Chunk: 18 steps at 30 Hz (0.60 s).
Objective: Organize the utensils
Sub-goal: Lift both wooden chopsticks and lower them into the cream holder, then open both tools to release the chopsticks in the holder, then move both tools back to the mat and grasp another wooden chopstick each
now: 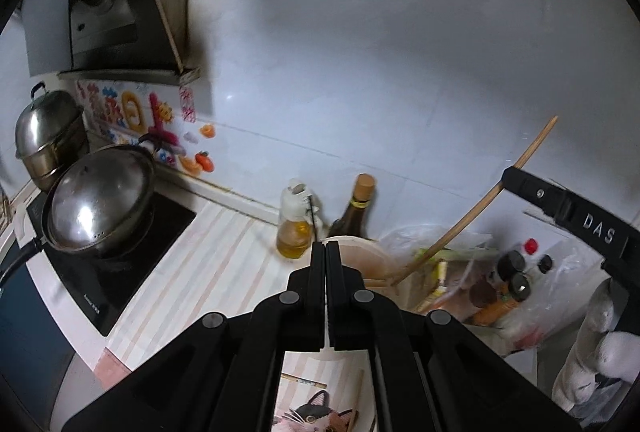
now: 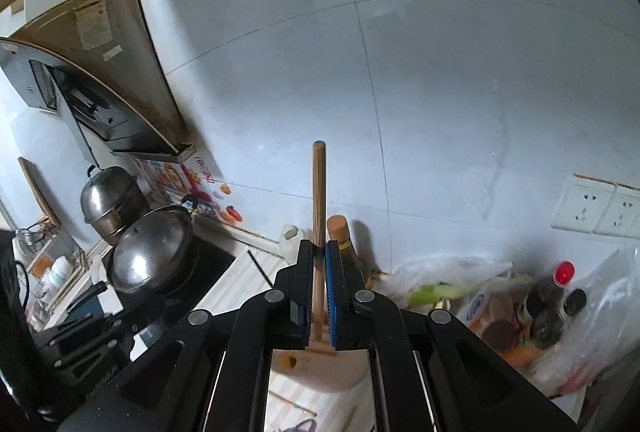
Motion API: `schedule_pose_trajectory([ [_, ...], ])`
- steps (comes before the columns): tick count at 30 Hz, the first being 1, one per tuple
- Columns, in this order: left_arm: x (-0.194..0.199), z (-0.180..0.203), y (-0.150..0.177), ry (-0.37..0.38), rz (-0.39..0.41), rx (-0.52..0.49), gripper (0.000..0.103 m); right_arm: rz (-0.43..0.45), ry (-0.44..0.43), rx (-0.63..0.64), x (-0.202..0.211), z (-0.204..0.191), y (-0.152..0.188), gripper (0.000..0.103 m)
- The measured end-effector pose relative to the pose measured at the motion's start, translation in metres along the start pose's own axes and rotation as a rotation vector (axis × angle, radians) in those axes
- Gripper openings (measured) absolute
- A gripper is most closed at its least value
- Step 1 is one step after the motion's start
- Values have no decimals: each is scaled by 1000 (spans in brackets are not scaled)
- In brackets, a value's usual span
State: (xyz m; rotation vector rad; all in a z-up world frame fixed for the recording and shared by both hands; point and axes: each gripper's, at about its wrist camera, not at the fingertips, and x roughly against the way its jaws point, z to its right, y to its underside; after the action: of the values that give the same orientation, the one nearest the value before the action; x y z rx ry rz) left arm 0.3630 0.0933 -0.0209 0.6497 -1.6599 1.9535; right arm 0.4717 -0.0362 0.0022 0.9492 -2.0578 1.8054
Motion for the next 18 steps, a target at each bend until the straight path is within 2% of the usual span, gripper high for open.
schedule_pose_trajectory([
  [5,-18,-15,-1,-39,-27,25,0,-20,16,7,-31,0,-6,6],
  [6,-20,-18,-1,-43,-30,30,5,-26,19,10,-38,1,-6,6],
  [7,-23,-22,0,-48,-31,38,6,-42,24,19,-48,1,-5,6],
  [8,-28,-29,3,-70,-34,59,8,-115,33,54,-68,-2,-1,6],
  [9,-31,-33,5,-89,-41,70,24,-244,21,81,-94,-3,8,6],
  [10,-36,-37,8,-112,-57,82,42,-332,11,79,-111,-1,19,6],
  [11,-41,-43,13,-135,-78,98,91,-345,15,67,-115,3,23,7],
  [12,-42,-49,20,-142,-81,109,103,-332,14,48,-112,9,26,14],
  [13,-41,-54,27,-151,-77,118,103,-302,-7,-1,-101,20,28,29],
  [15,-43,-63,43,-179,-97,129,103,-265,-27,-45,-79,33,33,49],
  [18,-57,-76,78,-231,-168,145,103,-219,45,-79,-49,55,54,51],
])
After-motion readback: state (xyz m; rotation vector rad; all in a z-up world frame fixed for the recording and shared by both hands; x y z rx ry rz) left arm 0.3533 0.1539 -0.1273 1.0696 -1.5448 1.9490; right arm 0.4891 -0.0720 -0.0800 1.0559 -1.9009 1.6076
